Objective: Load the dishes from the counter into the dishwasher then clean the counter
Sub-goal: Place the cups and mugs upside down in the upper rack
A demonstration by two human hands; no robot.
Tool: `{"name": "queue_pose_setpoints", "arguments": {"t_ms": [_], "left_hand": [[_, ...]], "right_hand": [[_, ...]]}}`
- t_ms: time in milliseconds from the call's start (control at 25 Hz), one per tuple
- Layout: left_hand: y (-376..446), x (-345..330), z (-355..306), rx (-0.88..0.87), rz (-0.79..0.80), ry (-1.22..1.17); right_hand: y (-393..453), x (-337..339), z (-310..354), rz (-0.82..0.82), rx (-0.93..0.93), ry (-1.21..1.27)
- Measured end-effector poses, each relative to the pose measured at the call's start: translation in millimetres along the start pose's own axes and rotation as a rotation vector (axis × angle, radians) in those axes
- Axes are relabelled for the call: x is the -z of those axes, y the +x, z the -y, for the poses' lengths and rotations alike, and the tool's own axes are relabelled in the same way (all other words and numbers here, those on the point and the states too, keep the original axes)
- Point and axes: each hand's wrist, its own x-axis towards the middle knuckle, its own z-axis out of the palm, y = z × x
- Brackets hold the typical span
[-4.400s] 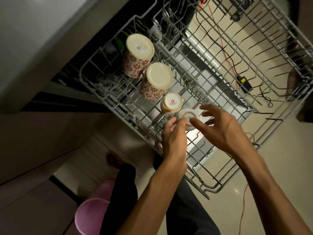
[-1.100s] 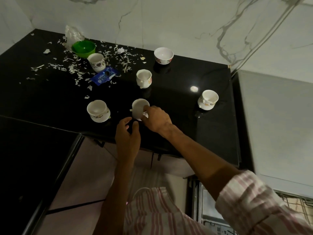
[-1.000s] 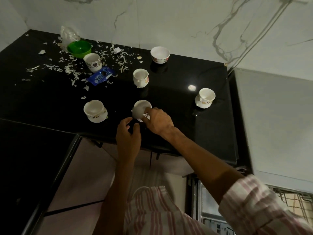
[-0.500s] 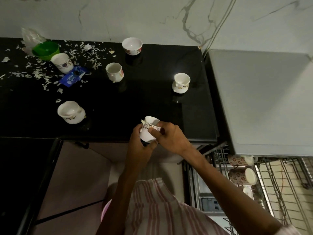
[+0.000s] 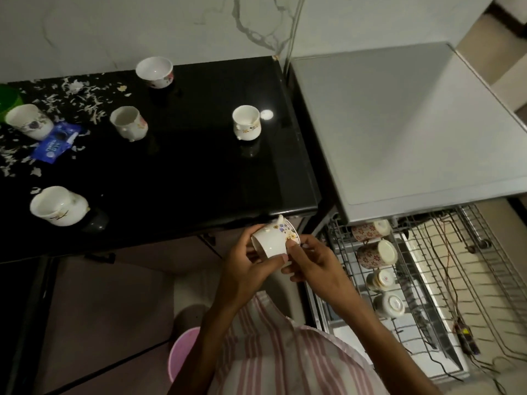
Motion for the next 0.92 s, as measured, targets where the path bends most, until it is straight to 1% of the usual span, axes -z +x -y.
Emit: {"name": "queue_pose_setpoints", "arguments": {"t_ms": [160,240,320,400,480,560,640,760,840,920], "left_hand": [[-2,-32,-6,0.034,0.073,0.058],[-2,-48,-6,0.043,0.1,0.11],[-3,-67,-5,0.064,0.141,0.189],[-5,-88,-3,0.08,0.181,0.295],[-7,-111,-3,0.067,0.201,0.407],[-13,-136,-6,0.04,0.244,0.539],[-21,-164,-7,0.023,0.311,0.671],[-33,-203,1,0.005,0.405,0.791],[-36,-224,9,-0.031,0.482,0.876],[-38,-241,18,-0.065,0.568,0.926]], "right_hand": [[-25,26,-23,-0.162,0.031,-0.212],[-38,39,-28,-0.22,0.106,-0.28],[-51,55,-35,-0.21,0.184,-0.352],[-62,67,-49,-0.194,0.211,-0.458],[-72,76,-64,-0.223,0.208,-0.559],[-82,85,-79,-0.289,0.185,-0.623],[-92,95,-93,-0.398,0.143,-0.678],[-103,112,-117,-0.585,0.133,-0.762],[-111,122,-132,-0.623,0.079,-0.757],[-118,133,-147,-0.616,0.026,-0.742]]}}
